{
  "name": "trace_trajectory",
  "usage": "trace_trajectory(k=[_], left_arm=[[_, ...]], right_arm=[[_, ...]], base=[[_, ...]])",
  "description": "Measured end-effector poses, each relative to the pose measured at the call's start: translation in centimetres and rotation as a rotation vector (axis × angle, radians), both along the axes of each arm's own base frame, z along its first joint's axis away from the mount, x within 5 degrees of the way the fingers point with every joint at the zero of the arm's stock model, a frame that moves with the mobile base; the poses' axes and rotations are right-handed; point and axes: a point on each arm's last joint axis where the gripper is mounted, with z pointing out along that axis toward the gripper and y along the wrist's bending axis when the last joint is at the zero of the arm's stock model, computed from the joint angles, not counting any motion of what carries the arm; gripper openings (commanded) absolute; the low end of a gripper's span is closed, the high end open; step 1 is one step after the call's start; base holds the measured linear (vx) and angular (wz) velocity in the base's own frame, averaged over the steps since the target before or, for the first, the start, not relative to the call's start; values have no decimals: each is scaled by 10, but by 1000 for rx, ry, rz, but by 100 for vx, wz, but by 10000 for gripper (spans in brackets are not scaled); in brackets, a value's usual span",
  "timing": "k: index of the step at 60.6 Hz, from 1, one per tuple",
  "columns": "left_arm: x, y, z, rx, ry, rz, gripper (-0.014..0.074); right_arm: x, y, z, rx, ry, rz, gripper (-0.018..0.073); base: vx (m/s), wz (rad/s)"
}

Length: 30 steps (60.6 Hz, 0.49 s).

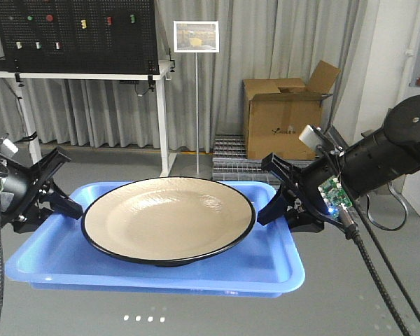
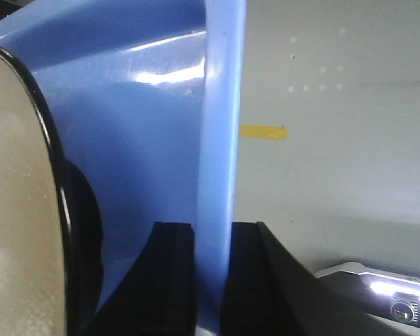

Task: Place disk in tray to left cabinet
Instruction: 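Hold the tray with both grippers while driving toward the cabinet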

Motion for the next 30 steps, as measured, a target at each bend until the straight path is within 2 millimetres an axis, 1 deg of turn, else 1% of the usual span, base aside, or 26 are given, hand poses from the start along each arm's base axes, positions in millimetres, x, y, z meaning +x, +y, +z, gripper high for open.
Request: trace_trajectory(k=[30], left_arm=[[0, 0, 0, 0, -1, -1, -1]], right_arm=[[0, 0, 0, 0, 1, 1, -6]], base=[[65, -5]])
